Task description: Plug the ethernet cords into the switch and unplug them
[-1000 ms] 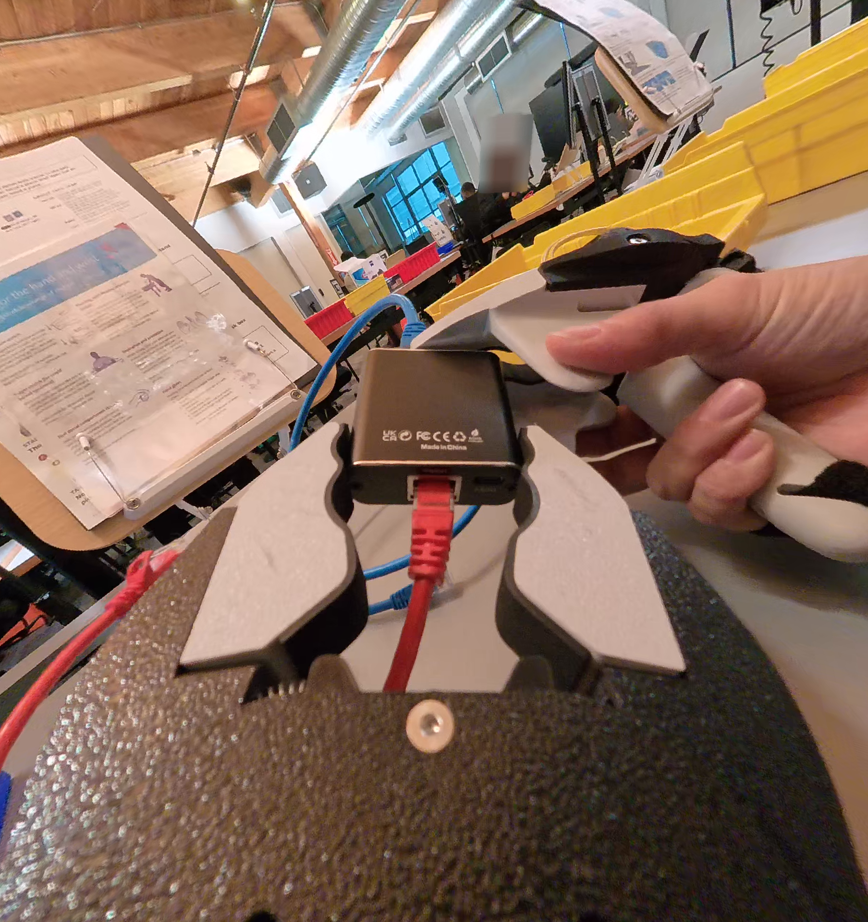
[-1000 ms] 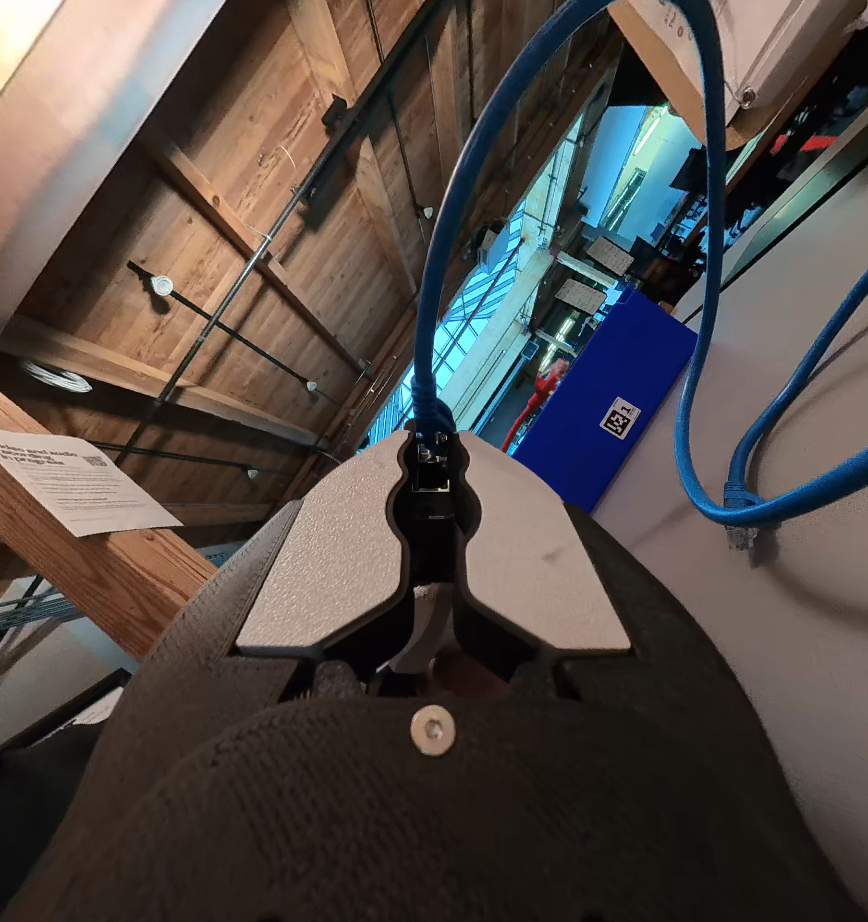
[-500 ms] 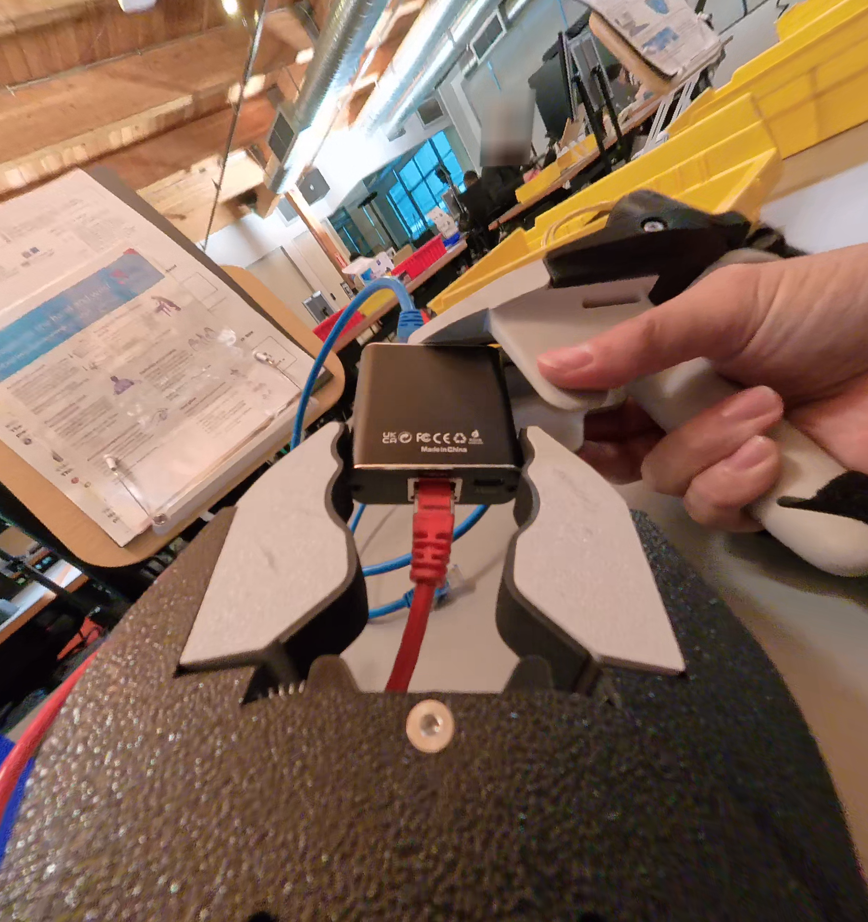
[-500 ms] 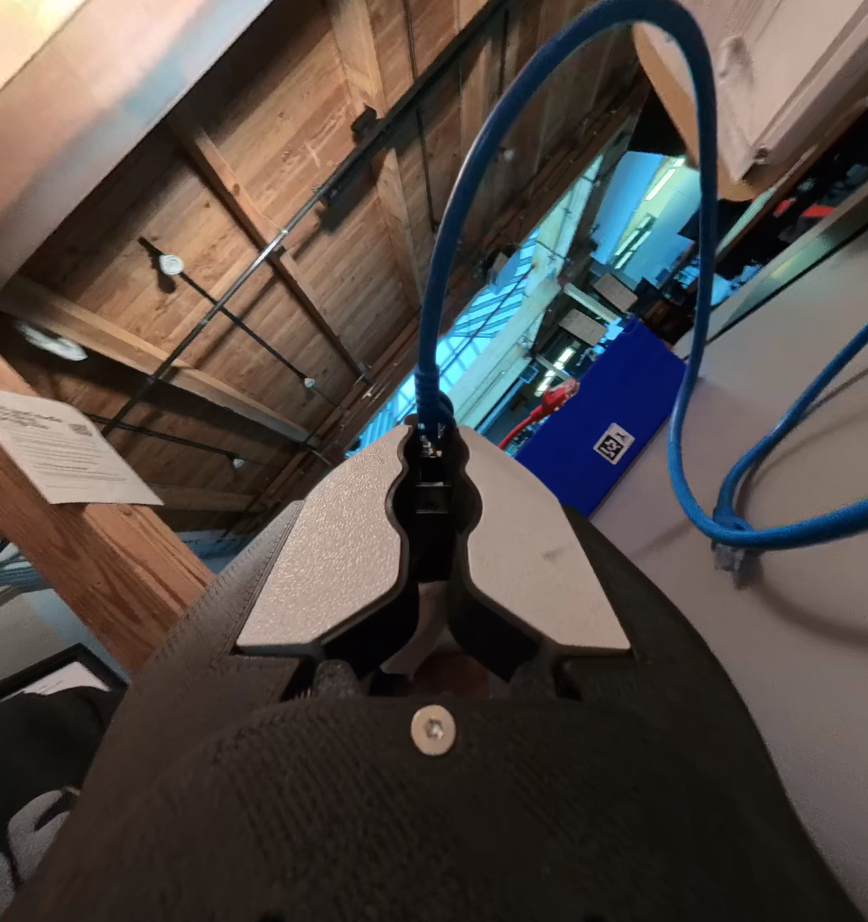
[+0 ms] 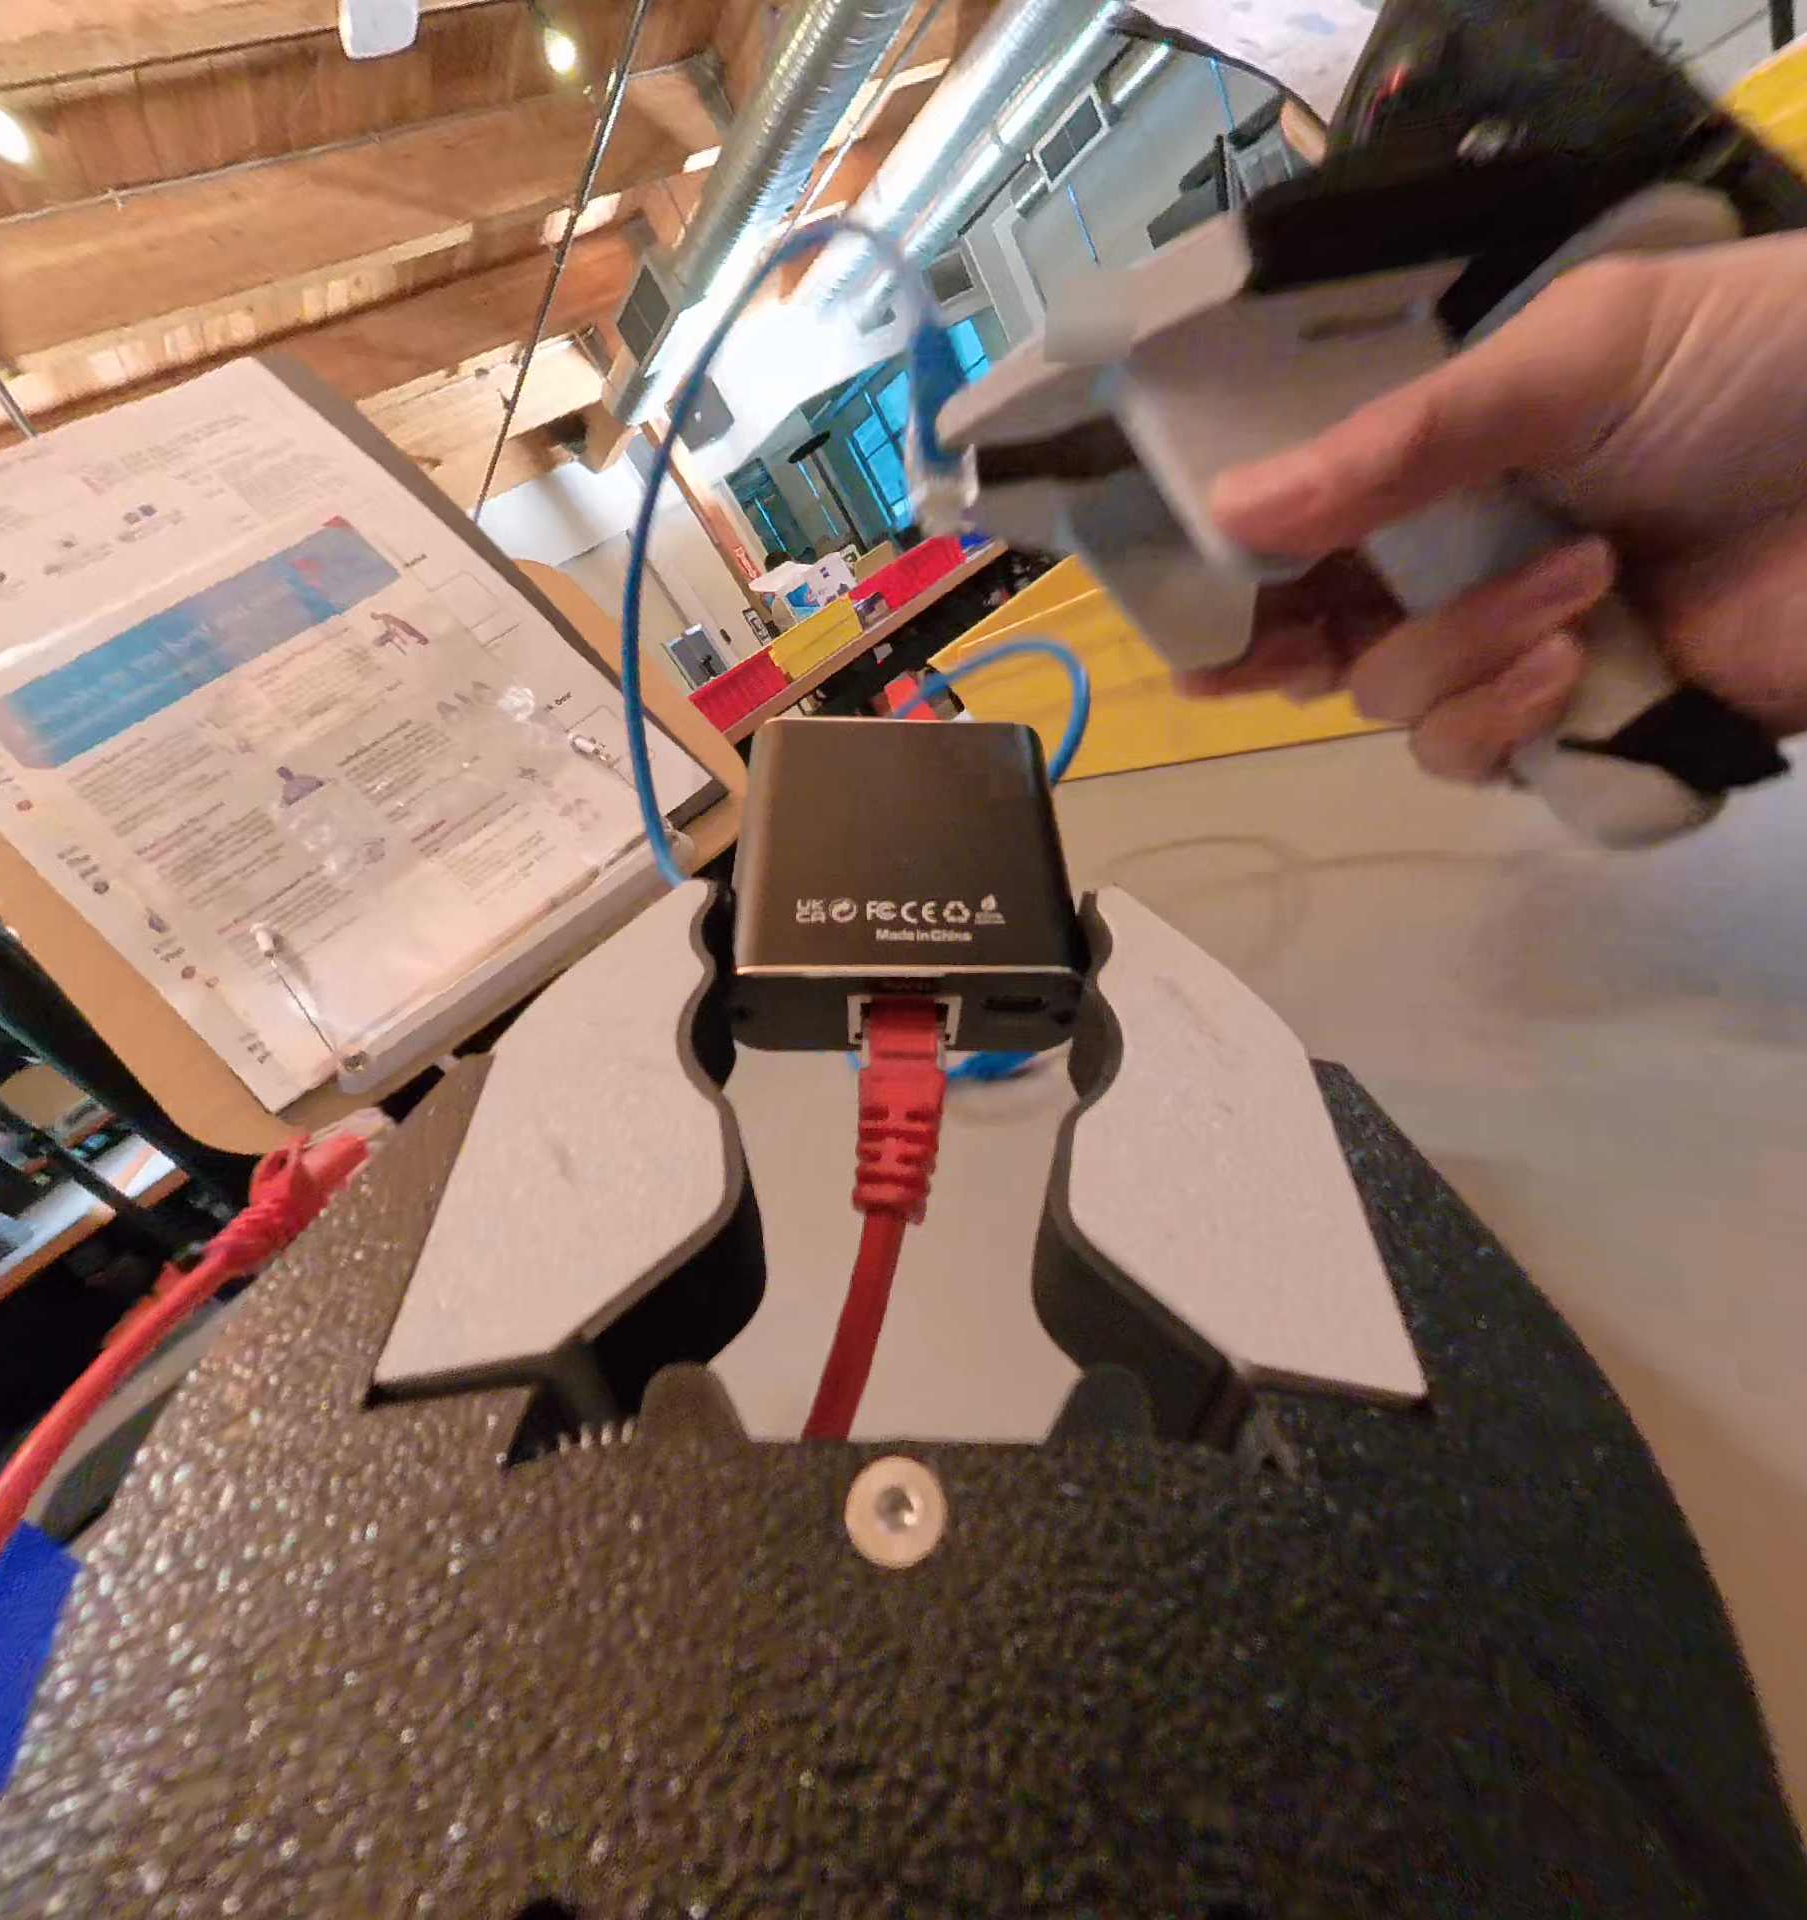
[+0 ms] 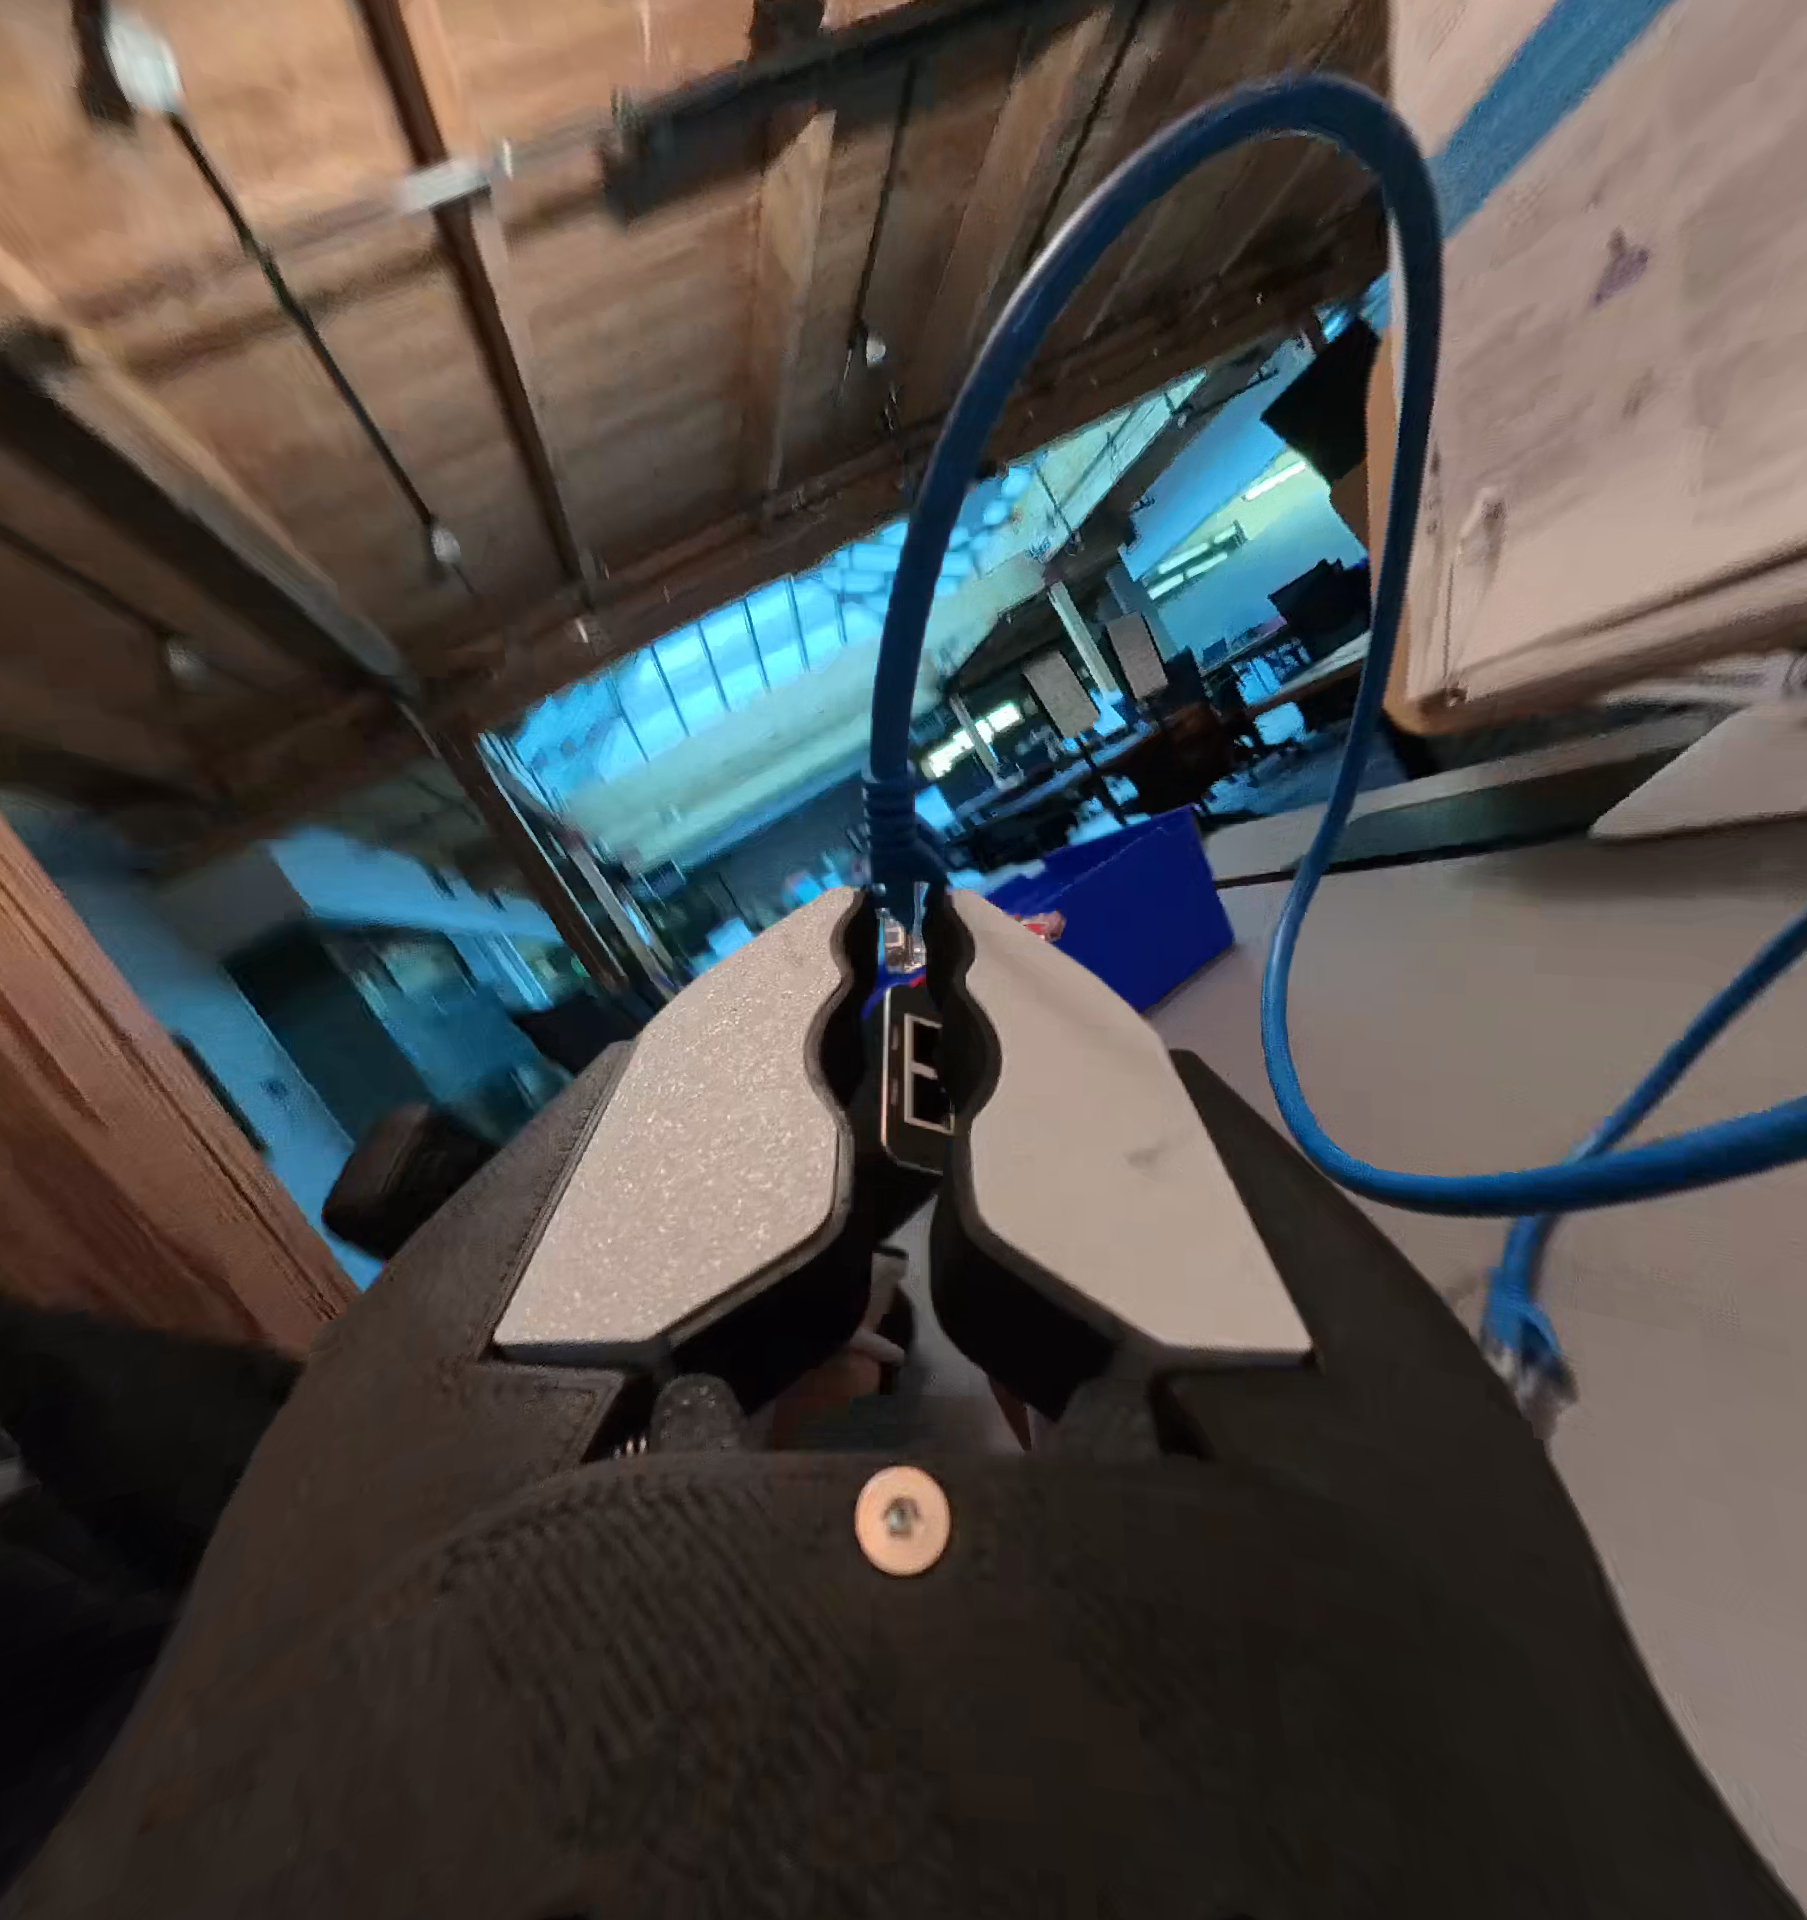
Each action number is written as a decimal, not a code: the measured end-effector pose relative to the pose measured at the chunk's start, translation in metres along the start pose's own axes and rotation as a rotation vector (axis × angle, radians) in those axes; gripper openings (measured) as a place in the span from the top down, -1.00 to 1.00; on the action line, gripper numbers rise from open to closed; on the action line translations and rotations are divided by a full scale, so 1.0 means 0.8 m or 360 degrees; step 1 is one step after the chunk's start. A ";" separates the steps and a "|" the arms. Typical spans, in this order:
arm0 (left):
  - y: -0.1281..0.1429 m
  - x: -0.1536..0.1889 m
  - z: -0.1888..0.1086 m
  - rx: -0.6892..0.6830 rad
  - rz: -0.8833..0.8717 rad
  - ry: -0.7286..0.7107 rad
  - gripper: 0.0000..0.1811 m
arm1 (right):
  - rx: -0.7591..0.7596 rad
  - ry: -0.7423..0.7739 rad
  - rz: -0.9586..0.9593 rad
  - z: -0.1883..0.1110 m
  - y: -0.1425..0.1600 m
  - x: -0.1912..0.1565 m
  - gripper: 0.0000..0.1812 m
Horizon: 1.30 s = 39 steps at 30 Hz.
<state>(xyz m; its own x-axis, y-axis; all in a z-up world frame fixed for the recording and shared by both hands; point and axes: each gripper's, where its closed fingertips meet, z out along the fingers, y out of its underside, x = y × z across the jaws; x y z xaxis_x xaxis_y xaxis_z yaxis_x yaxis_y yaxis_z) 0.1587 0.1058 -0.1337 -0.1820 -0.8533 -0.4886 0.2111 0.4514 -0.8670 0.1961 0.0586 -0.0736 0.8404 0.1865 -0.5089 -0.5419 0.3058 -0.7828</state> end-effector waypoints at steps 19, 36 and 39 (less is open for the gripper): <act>0.009 -0.004 -0.001 -0.0027 -0.0136 0.0041 0.31 | -0.0736 0.0679 -0.0944 -0.201 -0.265 -0.005 0.89; 0.010 0.000 -0.001 -0.0033 -0.0143 0.0077 0.31 | -0.1025 0.1494 -0.1021 -0.308 -0.293 0.107 0.90; 0.010 -0.001 -0.001 -0.0031 -0.0150 0.0080 0.31 | -0.0887 0.1321 -0.1080 -0.272 -0.310 0.070 0.90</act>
<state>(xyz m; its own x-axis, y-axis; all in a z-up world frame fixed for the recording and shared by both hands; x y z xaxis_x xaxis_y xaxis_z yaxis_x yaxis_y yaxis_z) 0.1596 0.1101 -0.1407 -0.2479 -0.8783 -0.4088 0.1720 0.3754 -0.9108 0.3753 -0.2099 0.0145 0.8044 -0.5747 0.1504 -0.0945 -0.3737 -0.9227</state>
